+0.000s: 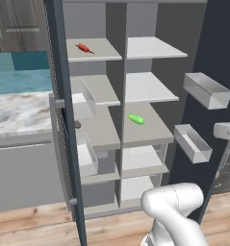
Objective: There's a fish in the fridge that needs to be moved to the freezer for freezing. Pick up the fish from the fridge, place it on any shelf in the freezer, and close the fridge and freezer doors when done.
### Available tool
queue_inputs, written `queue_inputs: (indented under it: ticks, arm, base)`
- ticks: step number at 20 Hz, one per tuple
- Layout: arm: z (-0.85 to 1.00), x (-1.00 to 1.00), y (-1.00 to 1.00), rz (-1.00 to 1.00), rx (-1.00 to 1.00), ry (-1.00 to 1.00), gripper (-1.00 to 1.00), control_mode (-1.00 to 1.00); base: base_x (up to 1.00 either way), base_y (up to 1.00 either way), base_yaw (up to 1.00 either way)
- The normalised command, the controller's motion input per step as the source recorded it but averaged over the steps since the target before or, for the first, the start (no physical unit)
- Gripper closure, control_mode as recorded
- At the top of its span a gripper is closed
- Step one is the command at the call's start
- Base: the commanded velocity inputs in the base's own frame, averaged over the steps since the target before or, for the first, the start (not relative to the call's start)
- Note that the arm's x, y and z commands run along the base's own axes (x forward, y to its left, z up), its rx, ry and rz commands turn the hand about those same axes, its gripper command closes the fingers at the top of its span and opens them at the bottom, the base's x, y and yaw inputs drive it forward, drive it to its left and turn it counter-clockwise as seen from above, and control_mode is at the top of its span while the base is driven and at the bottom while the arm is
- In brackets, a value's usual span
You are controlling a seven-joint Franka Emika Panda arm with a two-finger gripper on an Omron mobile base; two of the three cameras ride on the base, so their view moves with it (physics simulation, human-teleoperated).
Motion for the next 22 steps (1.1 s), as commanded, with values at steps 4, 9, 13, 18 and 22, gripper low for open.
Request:
queue_inputs:
  ticks: [4,9,13,18,22]
  arm:
    - [-0.2,0.0,-0.77,0.0,0.0,-0.21,-1.0,-1.0]
    - [-0.3,0.0,-0.7,0.0,-0.02,-0.19,-1.0,-1.0]
    - [-0.26,0.0,-0.58,0.01,-0.08,-0.11,-1.0,-1.0]
    - [-0.19,0.0,-0.61,0.0,-0.07,-0.03,-1.0,-1.0]
    - [-0.26,0.0,-0.54,0.0,-0.09,-0.02,-1.0,-1.0]
  base:
    - [0.0,0.0,0.0]
    - [0.0,0.0,0.0]
    - [0.0,0.0,0.0]
    - [0.0,0.0,0.0]
    - [0.0,0.0,0.0]
